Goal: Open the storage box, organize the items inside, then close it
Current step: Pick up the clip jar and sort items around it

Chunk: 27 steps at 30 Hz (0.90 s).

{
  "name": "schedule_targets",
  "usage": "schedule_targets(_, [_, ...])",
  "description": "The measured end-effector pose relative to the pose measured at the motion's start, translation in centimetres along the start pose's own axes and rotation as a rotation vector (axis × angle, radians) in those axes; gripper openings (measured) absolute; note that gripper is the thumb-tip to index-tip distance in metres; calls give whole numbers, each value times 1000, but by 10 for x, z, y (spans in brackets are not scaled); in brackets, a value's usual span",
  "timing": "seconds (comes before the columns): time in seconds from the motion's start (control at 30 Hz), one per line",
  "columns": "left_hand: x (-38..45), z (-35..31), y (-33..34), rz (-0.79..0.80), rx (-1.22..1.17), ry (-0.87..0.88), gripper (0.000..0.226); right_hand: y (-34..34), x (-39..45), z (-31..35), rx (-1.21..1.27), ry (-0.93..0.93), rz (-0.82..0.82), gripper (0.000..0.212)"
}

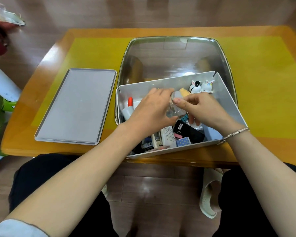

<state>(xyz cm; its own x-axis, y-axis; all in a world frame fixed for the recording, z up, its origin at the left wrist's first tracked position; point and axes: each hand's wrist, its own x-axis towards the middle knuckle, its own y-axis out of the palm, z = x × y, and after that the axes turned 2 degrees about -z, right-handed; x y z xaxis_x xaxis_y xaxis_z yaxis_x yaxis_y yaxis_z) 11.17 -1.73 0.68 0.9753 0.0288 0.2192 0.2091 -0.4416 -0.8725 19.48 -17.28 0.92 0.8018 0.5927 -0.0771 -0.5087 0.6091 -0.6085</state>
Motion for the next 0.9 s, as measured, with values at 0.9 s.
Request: schedule_targets(0.9, [-6, 0, -14, 53, -115, -74, 79, -6, -3, 6, 300, -62, 250, 45])
